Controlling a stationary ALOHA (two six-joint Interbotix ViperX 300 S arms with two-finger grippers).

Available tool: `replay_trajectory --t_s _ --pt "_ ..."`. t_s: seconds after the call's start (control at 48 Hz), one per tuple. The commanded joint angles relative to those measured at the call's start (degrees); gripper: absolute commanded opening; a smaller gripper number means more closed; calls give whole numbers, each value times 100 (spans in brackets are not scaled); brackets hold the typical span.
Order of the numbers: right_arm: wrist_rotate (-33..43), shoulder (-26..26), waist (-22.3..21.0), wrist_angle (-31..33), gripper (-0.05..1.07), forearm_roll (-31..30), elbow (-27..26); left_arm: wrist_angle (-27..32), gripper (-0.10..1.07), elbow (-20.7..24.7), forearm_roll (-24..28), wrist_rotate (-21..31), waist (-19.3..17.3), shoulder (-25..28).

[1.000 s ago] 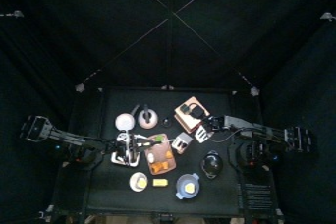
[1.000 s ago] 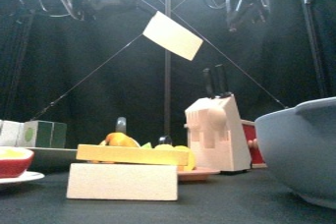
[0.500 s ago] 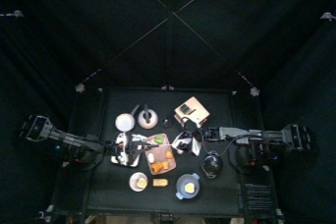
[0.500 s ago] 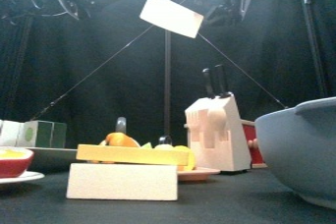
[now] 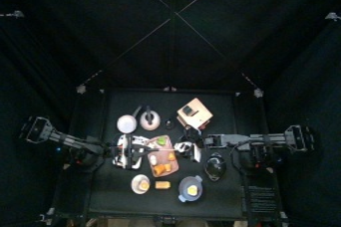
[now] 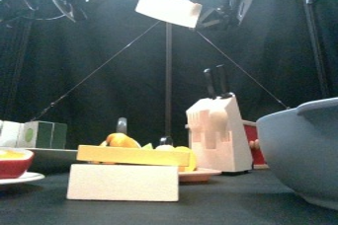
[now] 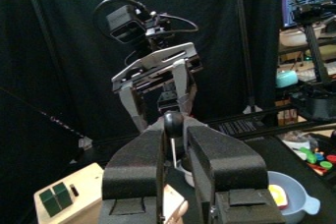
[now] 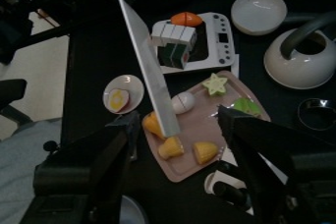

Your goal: Grab cleaver with other hand

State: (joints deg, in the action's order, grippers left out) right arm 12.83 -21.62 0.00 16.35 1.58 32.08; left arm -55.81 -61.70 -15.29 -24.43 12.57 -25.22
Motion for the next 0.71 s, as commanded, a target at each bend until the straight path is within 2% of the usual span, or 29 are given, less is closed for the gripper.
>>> replay_trajectory --t_s 0.0,0.25,0.396,0.521,0.688 --pt "-9 -53 18 -193 74 9 -79 -62 52 62 -9 9 9 -53" --pt "0 -44 18 -527 49 0 -70 -62 52 26 -70 18 18 -53" --pt "-18 -44 70 -571 36 0 -70 -44 52 -26 -545 26 9 -105" --pt "-26 0 105 -712 30 0 -35 88 52 -158 -835 35 44 -176" --pt "-26 220 97 -1099 30 -70 53 510 52 -325 -809 299 105 -308"
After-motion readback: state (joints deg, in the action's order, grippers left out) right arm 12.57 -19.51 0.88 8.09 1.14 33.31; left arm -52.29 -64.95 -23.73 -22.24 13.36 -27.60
